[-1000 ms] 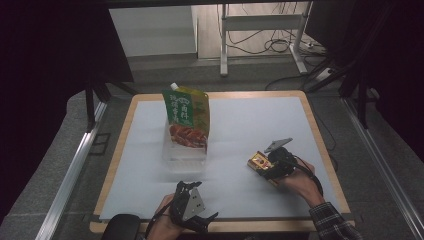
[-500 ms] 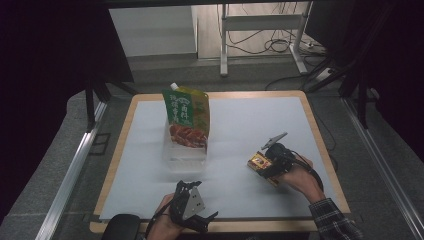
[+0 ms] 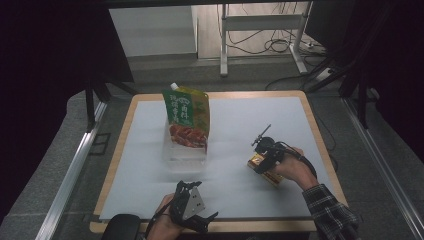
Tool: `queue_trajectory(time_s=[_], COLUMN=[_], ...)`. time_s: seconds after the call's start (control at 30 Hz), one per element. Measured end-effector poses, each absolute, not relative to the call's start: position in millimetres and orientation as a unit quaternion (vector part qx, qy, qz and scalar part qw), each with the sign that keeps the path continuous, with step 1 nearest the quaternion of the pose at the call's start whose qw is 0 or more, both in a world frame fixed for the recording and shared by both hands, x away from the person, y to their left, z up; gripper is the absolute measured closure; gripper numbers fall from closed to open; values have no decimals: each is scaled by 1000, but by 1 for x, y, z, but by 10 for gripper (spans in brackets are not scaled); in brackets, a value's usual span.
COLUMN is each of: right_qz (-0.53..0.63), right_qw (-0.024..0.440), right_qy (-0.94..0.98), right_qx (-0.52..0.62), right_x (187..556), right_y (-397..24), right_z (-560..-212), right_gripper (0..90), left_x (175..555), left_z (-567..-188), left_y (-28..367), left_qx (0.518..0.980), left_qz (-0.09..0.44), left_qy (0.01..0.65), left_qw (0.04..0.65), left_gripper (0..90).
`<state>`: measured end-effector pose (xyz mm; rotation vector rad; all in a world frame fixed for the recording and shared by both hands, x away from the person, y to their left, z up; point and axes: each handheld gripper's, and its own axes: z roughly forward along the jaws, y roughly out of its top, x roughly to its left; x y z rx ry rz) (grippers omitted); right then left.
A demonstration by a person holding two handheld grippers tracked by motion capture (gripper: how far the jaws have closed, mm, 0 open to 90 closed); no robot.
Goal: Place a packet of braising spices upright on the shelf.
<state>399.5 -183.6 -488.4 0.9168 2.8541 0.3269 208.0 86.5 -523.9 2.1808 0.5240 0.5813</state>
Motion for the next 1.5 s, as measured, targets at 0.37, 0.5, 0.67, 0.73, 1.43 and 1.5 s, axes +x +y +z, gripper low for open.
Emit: queue_trajectory(time_s=[0.37, 0.5, 0.67, 0.73, 1.43, 1.5], right_qz=[85, 117, 150, 163, 324, 340], right_qw=[60, 72, 84, 89, 125, 127], right_qy=[945, 939, 933, 931, 889, 885], right_qx=[309, 316, 316, 313, 297, 292], right_x=[404, 401, 396, 393, 377, 377], right_y=[-176, -181, -188, -190, -199, -198], right_z=[-495, -489, -482, -480, -452, -451], right_gripper=[313, 315, 316, 317, 319, 319], left_x=[208, 208, 207, 207, 207, 207], left_z=[-523, -523, -523, -523, -523, -522], left_y=[87, 87, 87, 87, 87, 87], left_qx=[862, 861, 860, 860, 861, 861], left_qz=[230, 231, 232, 232, 230, 230], left_qy=[208, 208, 208, 208, 208, 208], left_qw=[402, 403, 403, 403, 404, 404], left_gripper=[3, 3, 3, 3, 3, 3])
